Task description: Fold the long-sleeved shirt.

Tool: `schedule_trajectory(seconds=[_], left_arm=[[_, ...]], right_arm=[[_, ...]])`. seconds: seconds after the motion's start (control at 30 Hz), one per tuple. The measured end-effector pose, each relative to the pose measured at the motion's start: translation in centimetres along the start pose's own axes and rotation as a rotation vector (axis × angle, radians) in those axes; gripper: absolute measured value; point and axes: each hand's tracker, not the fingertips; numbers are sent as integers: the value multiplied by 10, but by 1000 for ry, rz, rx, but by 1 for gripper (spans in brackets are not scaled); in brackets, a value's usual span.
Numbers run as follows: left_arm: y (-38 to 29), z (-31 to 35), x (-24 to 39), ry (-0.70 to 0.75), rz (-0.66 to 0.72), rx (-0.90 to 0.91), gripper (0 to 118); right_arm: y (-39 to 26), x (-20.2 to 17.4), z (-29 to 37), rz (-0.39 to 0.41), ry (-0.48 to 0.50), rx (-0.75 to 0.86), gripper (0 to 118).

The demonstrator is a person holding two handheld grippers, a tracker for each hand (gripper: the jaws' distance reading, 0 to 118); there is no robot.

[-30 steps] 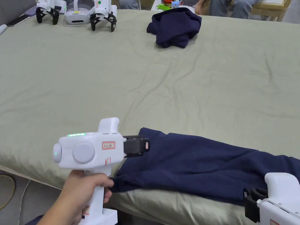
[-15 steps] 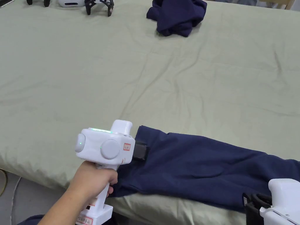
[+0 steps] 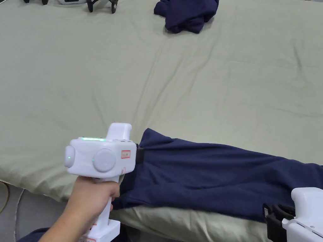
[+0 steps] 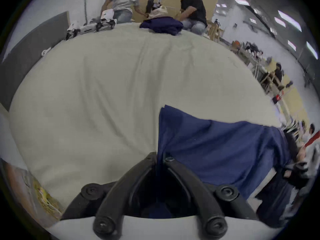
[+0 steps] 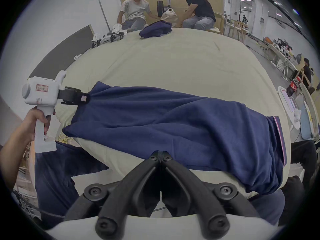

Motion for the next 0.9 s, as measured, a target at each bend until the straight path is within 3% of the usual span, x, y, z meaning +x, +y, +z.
schedule_trajectory(seconds=[0.23, 0.53, 0.7, 0.9], left_arm=[[14, 40, -4, 45, -21, 49, 0], [44, 48, -45, -4, 38, -11, 0], [65, 59, -85, 112, 41, 1, 0], [62, 76, -136, 158, 151, -17, 0]], right_arm=[[5, -1, 5, 5, -5, 14, 1], [10, -9, 1, 17, 9, 14, 1], [13, -10, 3, 17, 12, 23, 1], [16, -6, 3, 5, 8, 25, 1]])
